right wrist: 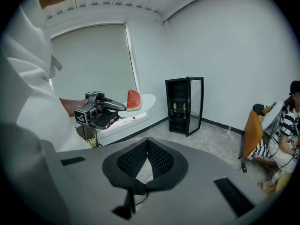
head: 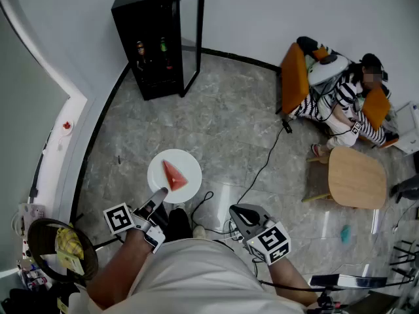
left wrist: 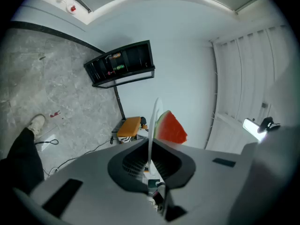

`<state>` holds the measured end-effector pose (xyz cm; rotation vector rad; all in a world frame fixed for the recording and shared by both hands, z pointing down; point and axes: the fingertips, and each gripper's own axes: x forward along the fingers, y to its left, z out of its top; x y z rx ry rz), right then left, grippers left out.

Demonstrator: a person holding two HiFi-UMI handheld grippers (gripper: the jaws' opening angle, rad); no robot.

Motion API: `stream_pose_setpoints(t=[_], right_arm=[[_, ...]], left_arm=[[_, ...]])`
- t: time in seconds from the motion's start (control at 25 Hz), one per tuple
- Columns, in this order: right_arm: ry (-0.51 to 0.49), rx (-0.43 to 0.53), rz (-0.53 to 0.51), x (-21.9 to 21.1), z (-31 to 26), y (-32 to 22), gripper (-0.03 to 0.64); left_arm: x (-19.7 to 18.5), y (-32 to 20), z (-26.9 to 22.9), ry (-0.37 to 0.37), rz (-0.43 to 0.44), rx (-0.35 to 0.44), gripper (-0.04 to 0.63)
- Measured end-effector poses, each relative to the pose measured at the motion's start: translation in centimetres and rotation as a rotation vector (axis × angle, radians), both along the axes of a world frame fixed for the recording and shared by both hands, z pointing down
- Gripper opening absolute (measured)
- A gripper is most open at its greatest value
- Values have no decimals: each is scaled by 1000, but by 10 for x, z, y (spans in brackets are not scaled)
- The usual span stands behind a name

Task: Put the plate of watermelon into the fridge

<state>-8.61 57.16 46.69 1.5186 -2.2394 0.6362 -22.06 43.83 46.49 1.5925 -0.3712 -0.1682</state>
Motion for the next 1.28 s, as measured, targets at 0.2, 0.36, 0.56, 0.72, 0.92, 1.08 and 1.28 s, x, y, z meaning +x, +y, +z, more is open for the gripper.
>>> stream_pose_setpoints(t=[0.2, 0.36, 0.56, 0.72, 0.92, 1.08, 1.28], right_arm=[[2, -6, 16, 32, 9, -29, 15], [-4, -35, 24, 62, 12, -71, 15], [36, -64, -50, 97, 2, -153, 17], [83, -18, -65, 123, -16, -228, 18], [91, 22, -126, 146, -24, -312, 30], [97, 34, -195, 167, -24, -368, 77], [79, 40, -304, 199, -24, -452, 83]], left_arm=[[48, -34, 5, 20, 39, 10, 25], [91, -83, 13, 39, 66, 12, 25], [135, -168, 5, 86, 32, 17, 25], [154, -231, 0, 85, 9, 21, 25], [171, -306, 12, 16, -42, 72, 25], [188, -355, 16, 31, -120, 56, 25], [200, -430, 30, -21, -247, 59, 25]])
